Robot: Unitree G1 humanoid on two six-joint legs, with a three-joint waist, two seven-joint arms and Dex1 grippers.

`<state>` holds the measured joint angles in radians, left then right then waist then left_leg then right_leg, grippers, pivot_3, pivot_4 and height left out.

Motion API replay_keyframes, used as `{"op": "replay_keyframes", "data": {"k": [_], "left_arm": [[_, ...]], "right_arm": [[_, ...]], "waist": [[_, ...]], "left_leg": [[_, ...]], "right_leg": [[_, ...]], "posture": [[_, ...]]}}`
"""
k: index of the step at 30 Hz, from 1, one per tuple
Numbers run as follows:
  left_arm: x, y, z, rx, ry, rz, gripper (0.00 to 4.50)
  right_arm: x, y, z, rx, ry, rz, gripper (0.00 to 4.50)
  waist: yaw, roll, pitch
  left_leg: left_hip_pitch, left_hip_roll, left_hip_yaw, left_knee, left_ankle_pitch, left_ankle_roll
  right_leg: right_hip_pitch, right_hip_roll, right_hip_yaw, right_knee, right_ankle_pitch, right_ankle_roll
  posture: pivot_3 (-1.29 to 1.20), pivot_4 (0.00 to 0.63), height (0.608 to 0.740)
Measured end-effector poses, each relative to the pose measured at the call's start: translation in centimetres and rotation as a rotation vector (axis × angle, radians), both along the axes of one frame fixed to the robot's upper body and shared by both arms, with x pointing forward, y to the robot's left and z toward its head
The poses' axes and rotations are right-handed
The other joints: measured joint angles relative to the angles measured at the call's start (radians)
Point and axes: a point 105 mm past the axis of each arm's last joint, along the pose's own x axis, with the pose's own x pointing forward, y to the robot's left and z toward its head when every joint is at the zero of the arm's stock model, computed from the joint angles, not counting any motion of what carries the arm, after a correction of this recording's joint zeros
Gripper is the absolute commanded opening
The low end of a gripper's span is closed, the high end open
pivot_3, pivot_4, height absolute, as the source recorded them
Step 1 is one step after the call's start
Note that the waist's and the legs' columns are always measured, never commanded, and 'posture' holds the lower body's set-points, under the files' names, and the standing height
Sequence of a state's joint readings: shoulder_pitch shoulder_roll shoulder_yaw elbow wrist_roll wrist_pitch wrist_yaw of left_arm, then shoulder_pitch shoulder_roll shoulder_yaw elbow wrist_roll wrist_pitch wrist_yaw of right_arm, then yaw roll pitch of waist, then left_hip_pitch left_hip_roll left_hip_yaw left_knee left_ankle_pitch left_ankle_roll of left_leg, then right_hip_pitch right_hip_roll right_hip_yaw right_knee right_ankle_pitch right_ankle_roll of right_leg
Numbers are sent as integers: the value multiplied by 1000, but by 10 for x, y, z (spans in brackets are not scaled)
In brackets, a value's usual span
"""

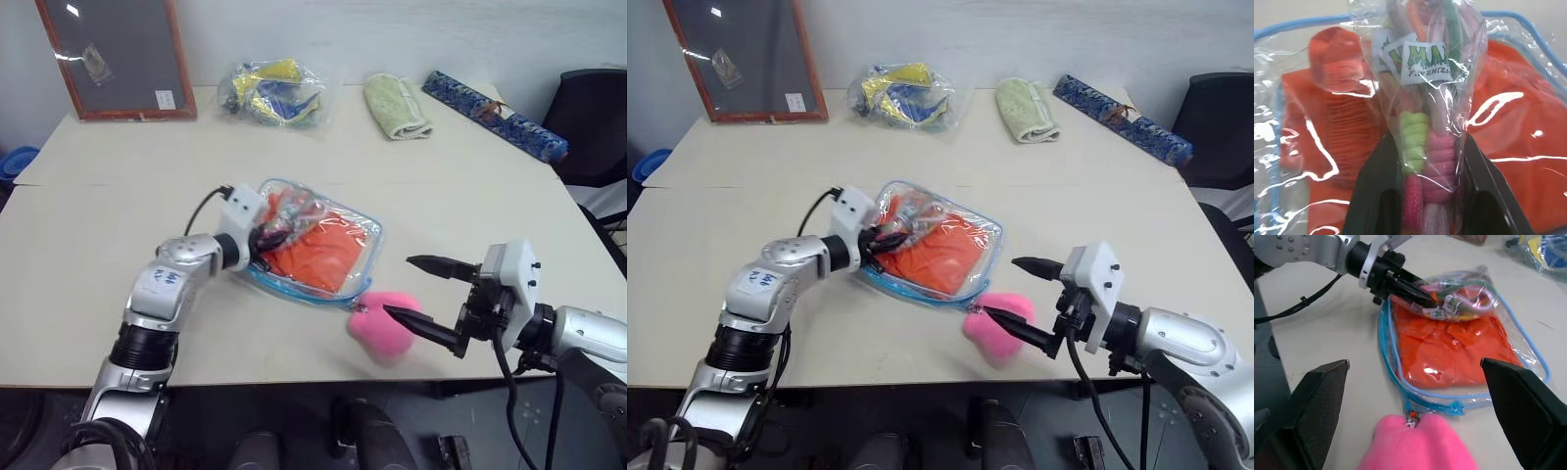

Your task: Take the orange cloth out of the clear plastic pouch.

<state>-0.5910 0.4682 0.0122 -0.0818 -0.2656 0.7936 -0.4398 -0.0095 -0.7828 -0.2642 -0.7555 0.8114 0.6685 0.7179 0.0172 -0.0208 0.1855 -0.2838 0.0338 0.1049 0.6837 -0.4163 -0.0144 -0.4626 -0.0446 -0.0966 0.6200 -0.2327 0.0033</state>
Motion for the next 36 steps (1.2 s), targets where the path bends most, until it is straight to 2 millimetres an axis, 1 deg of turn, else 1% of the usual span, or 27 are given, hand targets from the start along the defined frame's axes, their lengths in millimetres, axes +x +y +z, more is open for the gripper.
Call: {"op": "replay_keyframes", "data": {"k": [1, 3, 5, 6, 8, 9, 12, 16, 18, 23, 24, 26, 27, 28, 30, 33, 35, 36], "left_arm": [[3, 15, 7, -14, -21, 60, 1024], [7, 55, 20, -37, -63, 214, 1024], [4, 102, 28, -32, -88, 377, 1024], [-2, 128, 28, -18, -91, 461, 1024], [-15, 169, 20, 3, -71, 593, 1024], [-21, 184, 12, 6, -49, 640, 1024], [-35, 205, -14, 5, 21, 710, 1024], [-47, 215, -32, 15, 61, 744, 2053], [-52, 219, -36, 9, 69, 761, 2723], [-63, 229, -38, 6, 69, 798, 4287], [-64, 232, -37, 9, 69, 804, 4488], [-69, 237, -31, 11, 74, 798, 4488], [-72, 240, -25, 4, 70, 780, 4488], [-75, 241, -16, -2, 52, 747, 4488], [-79, 235, 4, -10, 5, 646, 4488], [-89, 202, 39, 57, -54, 351, 4488], [-93, 181, 53, 126, -76, 193, 4488], [-93, 164, 57, 181, -78, 82, 4488]], "right_arm": [[1, 1, 1, 2, -4, 13, 4500], [1, 5, 2, 4, -6, 47, 4500], [3, 10, 3, 7, -5, 89, 4500], [4, 12, 3, 8, -2, 110, 4500], [5, 14, 3, 8, 8, 138, 4500], [6, 15, 2, 8, 15, 152, 4500], [7, 19, 3, 1, 12, 185, 4500], [11, 22, 4, -4, 15, 207, 4500], [12, 24, 3, -7, 17, 216, 4500], [15, 23, 2, -5, 30, 220, 4500], [15, 23, 2, -5, 30, 220, 4500], [16, 24, 4, -6, 25, 224, 4500], [16, 24, 4, -6, 22, 225, 4500], [16, 24, 5, -6, 22, 224, 4500], [16, 23, 4, -6, 23, 221, 4500], [17, 23, 4, -5, 24, 212, 4500], [17, 22, 3, -4, 27, 207, 4500], [17, 22, 3, -3, 27, 200, 4500]], "waist": [[-2, 0, 0], [-6, 0, 0], [-13, 0, 0], [-19, 0, 0], [-18, 0, 0], [-17, 0, 0], [-5, 0, 0], [9, -2, -1], [8, -2, -1], [5, -3, -1], [4, -2, -1], [1, -3, 0], [0, -3, 0], [-1, -3, 0], [0, -3, 0], [-1, -2, 0], [5, -2, 0], [8, -1, 0]], "left_leg": [[0, 0, 0, 0, 0, 0], [0, 1, 0, 0, 0, 0], [0, 1, 0, 0, 0, 0], [0, 2, 0, 0, 0, 0], [1, 2, -1, 0, 0, 0], [2, 2, -2, 0, 0, 0], [1, 1, -4, 0, -1, 1], [-1, 1, -6, 0, -1, 1], [-1, 1, -6, 0, -1, 1], [0, 2, -6, 0, -1, 1], [0, 2, -6, 0, -1, 1], [0, 2, -6, 0, -1, 1], [0, 2, -6, 0, -1, 1], [0, 3, -6, 0, -1, 1], [0, 3, -6, 0, -1, 0], [-1, 3, -6, 0, -2, 0], [-1, 3, -6, 0, -2, 1], [-1, 3, -6, 0, -2, 1]], "right_leg": [[0, 0, 0, 0, 0, 0], [0, 0, 0, 0, 0, 0], [0, 0, -1, 0, 0, 0], [-1, 0, -2, 0, 0, 0], [-1, -1, -3, 0, 0, -1], [-1, -2, -5, 0, 0, -1], [-2, -3, -7, -1, 0, -1], [-2, -4, -8, -2, 0, -1], [-2, -4, -9, -2, 0, -1], [-2, -4, -8, -3, 0, -1], [-2, -4, -8, -3, 0, -1], [-2, -4, -9, -3, 0, -1], [-2, -4, -9, -3, 0, -1], [-2, -4, -9, -3, -1, -1], [-2, -4, -9, -3, -1, -1], [-2, -4, -9, -5, -1, -1], [-2, -4, -9, -5, -1, -2], [-2, -4, -10, -6, -1, -2]], "posture": [[0, 150, 740], [0, 150, 740], [0, 150, 740], [0, 150, 740], [0, 150, 740], [0, 150, 740], [0, 150, 740], [0, 150, 740], [0, 150, 740], [0, 150, 740], [0, 150, 740], [0, 150, 740], [0, 150, 740], [0, 150, 740], [0, 150, 740], [0, 150, 740], [0, 150, 740], [0, 150, 740]]}}
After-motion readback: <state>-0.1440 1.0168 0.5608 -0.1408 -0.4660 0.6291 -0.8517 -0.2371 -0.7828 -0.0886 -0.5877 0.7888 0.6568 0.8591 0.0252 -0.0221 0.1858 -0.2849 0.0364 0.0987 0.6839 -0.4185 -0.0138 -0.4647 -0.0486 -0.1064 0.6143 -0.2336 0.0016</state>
